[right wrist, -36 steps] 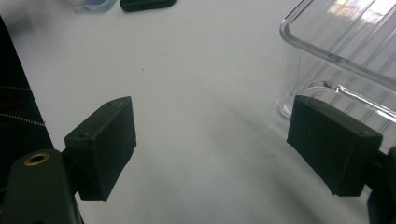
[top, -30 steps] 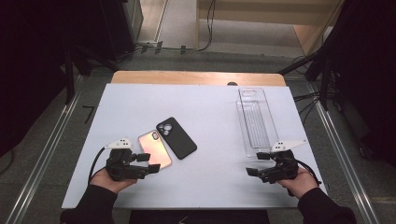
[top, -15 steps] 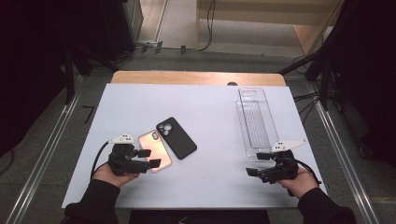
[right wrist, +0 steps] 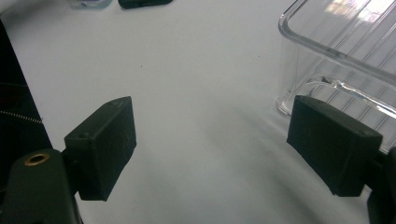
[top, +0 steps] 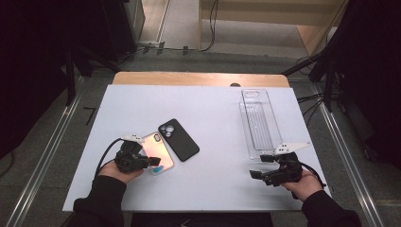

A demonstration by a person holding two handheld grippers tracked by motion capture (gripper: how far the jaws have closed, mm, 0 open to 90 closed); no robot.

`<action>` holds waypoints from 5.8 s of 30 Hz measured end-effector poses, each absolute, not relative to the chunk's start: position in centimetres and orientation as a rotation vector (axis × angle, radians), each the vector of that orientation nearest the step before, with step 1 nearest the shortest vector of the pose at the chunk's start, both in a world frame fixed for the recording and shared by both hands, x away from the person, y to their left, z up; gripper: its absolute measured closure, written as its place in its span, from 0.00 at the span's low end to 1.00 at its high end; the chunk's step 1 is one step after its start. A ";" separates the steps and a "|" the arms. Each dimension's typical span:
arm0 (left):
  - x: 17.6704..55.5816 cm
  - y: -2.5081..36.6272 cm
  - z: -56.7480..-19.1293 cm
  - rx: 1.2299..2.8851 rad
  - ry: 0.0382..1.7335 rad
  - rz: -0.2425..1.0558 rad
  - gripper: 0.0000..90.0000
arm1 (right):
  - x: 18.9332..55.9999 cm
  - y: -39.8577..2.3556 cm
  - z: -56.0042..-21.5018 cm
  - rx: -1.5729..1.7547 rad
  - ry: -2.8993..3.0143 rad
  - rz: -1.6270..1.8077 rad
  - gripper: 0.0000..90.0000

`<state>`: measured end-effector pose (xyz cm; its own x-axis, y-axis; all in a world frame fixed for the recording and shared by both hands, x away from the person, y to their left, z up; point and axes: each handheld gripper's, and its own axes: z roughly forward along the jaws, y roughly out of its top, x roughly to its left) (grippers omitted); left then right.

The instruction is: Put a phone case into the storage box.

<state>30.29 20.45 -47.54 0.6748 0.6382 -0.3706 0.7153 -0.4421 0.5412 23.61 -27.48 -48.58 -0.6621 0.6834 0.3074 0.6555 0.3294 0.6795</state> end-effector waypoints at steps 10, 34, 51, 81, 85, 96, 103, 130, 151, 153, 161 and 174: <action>30.9 20.9 -48.8 2.257 1.093 -0.149 1.00 | 23.6 -27.5 -48.6 1.275 2.536 1.262 0.15; 31.8 24.9 -48.3 2.219 1.218 -0.040 0.99 | 23.5 -27.6 -48.6 1.277 2.532 1.261 0.15; 31.6 25.6 -47.1 2.098 1.142 -0.045 0.76 | 23.6 -27.6 -48.6 1.283 2.532 1.250 0.15; 27.2 21.0 -45.7 2.030 0.859 -0.095 0.37 | 23.6 -26.6 -48.6 1.305 2.525 1.245 0.15; 27.3 21.0 -45.8 2.040 0.869 -0.076 0.35 | 23.5 -26.4 -48.5 1.290 2.518 1.240 0.15; 28.0 21.4 -45.5 2.066 0.870 0.039 0.32 | 23.7 -26.8 -48.8 1.295 2.538 1.220 0.15; 29.1 21.7 -45.4 2.057 0.869 0.086 0.26 | 23.7 -26.7 -48.8 1.287 2.547 1.219 0.15; 32.2 22.0 -48.5 2.193 0.932 0.077 0.00 | 23.7 -26.9 -48.8 1.290 2.546 1.214 0.15; 31.7 21.4 -50.1 2.261 0.912 0.161 0.00 | 23.6 -26.9 -48.8 1.289 2.547 1.202 0.15; 31.5 21.3 -50.1 2.266 0.907 0.180 0.00 | 23.7 -26.9 -48.8 1.289 2.548 1.200 0.15; 30.5 21.1 -50.5 2.286 0.880 0.353 0.13 | 23.6 -27.0 -48.8 1.289 2.545 1.198 0.15; 30.7 21.2 -50.1 2.285 0.921 0.327 0.19 | 23.6 -27.0 -48.8 1.288 2.546 1.201 0.15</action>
